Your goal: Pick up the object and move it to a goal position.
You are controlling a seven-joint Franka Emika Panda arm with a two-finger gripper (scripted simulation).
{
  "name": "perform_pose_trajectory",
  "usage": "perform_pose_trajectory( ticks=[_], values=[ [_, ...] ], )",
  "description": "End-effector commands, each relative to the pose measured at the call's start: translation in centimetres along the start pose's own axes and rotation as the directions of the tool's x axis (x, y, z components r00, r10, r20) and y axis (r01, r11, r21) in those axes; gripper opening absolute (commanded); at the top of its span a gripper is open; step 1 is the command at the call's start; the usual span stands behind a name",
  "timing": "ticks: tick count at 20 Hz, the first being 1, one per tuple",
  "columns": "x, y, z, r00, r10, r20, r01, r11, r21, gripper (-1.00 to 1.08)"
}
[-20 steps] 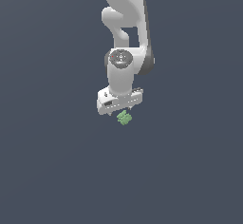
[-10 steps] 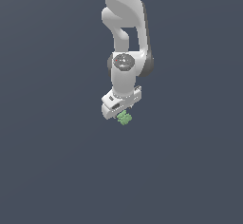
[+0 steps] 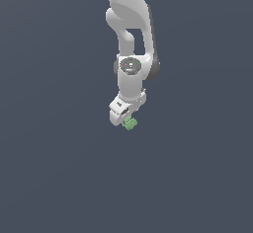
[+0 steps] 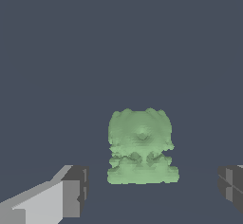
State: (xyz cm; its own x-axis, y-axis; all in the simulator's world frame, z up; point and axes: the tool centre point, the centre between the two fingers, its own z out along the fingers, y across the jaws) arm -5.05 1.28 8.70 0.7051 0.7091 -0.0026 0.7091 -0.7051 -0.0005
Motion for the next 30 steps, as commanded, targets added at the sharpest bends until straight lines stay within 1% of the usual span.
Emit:
perform_pose_trajectory(
  ticks=[1,8,18,23,24,30],
  values=[
    [0.0,-0.1,0.1,1.000,-0.019,-0.002,0.019,1.000,0.000,1.00],
    [0.0,-0.1,0.5,1.000,-0.021,-0.002,0.021,1.000,0.000,1.00],
    [-0.1,-0.2,4.5,1.000,-0.026,-0.003,0.026,1.000,0.000,1.00],
    [0.0,-0.2,5.2,1.000,-0.026,-0.003,0.026,1.000,-0.001,1.00],
    [0.0,-0.2,5.2,1.000,-0.026,-0.003,0.026,1.000,-0.001,-1.00],
    [0.0,-0.2,5.2,1.000,-0.026,-0.003,0.026,1.000,-0.001,-1.00]
  ],
)
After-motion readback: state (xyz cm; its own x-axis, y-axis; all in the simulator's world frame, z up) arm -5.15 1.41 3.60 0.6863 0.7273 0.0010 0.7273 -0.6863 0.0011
